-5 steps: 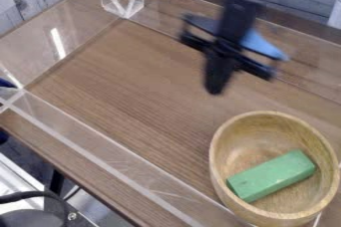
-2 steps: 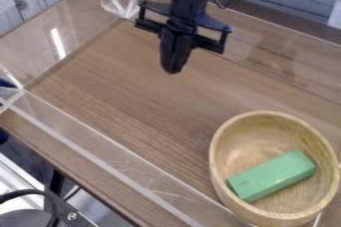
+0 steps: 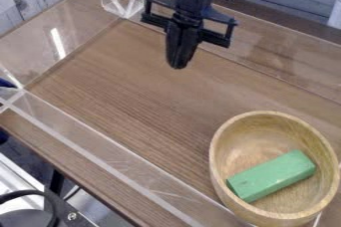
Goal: Put the green block in the brown bowl
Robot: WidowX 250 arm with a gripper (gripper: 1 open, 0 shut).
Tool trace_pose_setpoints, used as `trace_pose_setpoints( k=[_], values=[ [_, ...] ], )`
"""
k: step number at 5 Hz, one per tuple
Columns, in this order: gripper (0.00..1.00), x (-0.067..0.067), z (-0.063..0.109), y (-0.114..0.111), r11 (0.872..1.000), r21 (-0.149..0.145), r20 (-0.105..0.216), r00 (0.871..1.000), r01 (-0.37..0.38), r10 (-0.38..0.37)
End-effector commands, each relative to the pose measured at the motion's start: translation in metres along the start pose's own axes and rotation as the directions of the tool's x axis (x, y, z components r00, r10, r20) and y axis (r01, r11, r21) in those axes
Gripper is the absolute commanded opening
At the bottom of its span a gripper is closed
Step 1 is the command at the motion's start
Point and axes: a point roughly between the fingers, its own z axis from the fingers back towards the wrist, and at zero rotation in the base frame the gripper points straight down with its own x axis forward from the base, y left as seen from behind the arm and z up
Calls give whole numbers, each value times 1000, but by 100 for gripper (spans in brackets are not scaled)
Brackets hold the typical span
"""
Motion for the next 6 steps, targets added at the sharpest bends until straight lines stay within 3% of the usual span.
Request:
trace_pose_setpoints(
  k=[1,2,3,4,5,6],
  values=[
    [0,-15,13,-19,999,-40,70,997,20,-17],
    [0,-29,6,-45,997,-74,84,996,34,-28],
    [0,-27,6,-82,987,-71,74,987,145,-139],
    [0,-25,1,-128,968,-72,56,970,239,-235],
    [0,-21,-8,-159,946,-78,33,949,314,-313],
    [0,-10,-11,-166,957,-96,27,961,275,-274]
  ],
)
